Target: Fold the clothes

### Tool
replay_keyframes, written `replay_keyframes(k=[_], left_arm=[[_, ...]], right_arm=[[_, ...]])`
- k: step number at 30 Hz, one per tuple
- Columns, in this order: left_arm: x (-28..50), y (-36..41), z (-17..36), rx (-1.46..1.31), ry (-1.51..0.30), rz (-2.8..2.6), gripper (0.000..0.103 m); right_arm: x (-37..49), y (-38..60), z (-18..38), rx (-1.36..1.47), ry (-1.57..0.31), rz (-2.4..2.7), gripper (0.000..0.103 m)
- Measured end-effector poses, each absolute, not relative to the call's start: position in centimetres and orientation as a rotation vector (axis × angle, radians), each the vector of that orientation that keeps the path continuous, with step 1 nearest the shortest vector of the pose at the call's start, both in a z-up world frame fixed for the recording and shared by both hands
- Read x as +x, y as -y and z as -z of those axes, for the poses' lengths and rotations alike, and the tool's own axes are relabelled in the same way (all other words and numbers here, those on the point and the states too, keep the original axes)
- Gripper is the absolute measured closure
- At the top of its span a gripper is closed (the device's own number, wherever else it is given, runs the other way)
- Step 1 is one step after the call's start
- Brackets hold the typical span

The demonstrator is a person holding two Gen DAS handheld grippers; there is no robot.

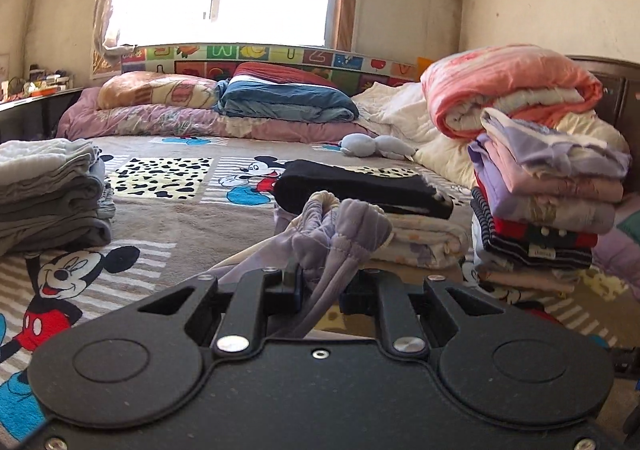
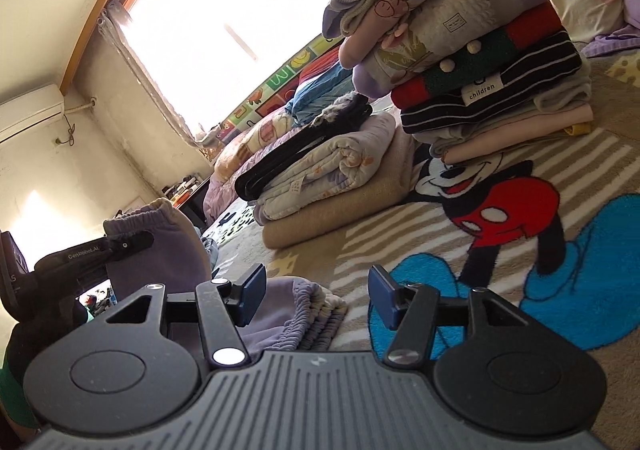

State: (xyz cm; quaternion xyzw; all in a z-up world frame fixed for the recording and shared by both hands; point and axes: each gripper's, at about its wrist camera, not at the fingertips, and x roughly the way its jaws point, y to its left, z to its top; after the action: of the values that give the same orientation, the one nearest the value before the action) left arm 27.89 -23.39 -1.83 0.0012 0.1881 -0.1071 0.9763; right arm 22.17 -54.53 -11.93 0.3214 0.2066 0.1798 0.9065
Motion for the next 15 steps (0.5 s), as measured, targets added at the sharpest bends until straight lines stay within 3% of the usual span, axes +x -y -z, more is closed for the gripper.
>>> replay_keyframes(k=[15], left_arm=[[24.2, 34.3, 9.9, 0.553, -0.339, 0.259, 0.088]], right_arm=[[22.2, 55.1, 12.0, 0.675, -0.436, -0.363, 0.045]])
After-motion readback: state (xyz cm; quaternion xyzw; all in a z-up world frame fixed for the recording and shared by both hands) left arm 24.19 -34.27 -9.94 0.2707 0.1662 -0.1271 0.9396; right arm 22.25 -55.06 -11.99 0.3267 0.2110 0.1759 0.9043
